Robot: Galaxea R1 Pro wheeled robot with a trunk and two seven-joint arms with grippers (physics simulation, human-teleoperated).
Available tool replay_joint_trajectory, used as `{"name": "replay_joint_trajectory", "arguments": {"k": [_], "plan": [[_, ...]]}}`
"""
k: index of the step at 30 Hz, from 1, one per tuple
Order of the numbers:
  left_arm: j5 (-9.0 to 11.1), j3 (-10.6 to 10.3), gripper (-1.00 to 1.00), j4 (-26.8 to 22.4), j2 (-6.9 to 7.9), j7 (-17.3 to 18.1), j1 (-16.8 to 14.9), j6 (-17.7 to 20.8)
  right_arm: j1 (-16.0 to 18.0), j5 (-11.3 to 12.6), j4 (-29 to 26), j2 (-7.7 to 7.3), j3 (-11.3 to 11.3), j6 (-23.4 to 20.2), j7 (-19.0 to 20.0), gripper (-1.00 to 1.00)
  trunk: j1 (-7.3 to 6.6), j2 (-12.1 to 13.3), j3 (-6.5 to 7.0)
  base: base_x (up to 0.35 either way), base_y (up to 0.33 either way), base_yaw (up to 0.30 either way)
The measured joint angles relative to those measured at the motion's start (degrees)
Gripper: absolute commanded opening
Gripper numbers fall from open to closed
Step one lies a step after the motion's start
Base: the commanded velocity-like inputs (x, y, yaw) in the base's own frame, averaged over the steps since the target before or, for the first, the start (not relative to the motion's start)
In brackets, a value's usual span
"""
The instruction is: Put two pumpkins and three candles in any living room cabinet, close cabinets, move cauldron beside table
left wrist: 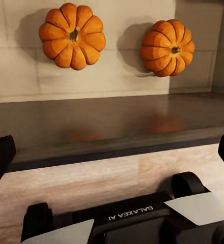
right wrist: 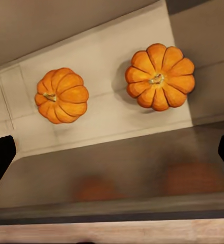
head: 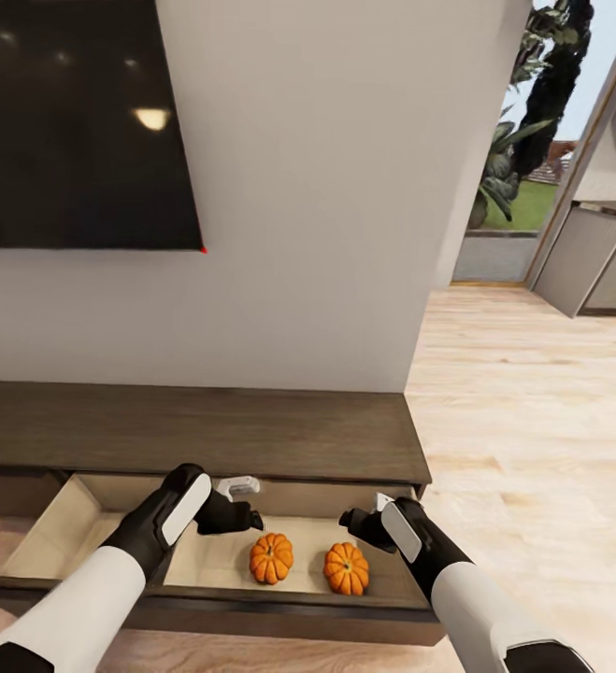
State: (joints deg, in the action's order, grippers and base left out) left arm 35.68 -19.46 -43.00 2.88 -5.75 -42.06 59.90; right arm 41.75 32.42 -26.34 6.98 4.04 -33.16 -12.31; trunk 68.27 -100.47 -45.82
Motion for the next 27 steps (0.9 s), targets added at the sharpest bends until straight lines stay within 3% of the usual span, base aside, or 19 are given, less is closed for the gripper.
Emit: {"name": "replay_joint_trajectory", "arguments": {"k": [10, 20, 27], "plan": [[-0.06, 0.32, 1.00, -7.36, 0.13, -7.10, 0.25, 0.01, -0.01, 0.02, -0.28, 0.07, 0.01, 0.04, 0.06, 1.00, -2.20, 4.01, 2.14, -0.001, 0.000, 0.138], [-0.07, 0.35, 1.00, -8.31, 0.13, -8.15, 0.26, 0.01, 0.00, 0.02, -0.53, 0.12, 0.10, 0.07, 0.11, 1.00, -4.39, 8.03, 3.96, -0.007, 0.000, 0.006], [-0.07, 0.37, 1.00, -8.35, 0.14, -8.18, 0.27, 0.01, -0.01, 0.00, -0.65, 0.33, 0.11, 0.09, 0.12, 1.00, -5.91, 10.84, 5.21, -0.201, 0.000, 0.078]]}}
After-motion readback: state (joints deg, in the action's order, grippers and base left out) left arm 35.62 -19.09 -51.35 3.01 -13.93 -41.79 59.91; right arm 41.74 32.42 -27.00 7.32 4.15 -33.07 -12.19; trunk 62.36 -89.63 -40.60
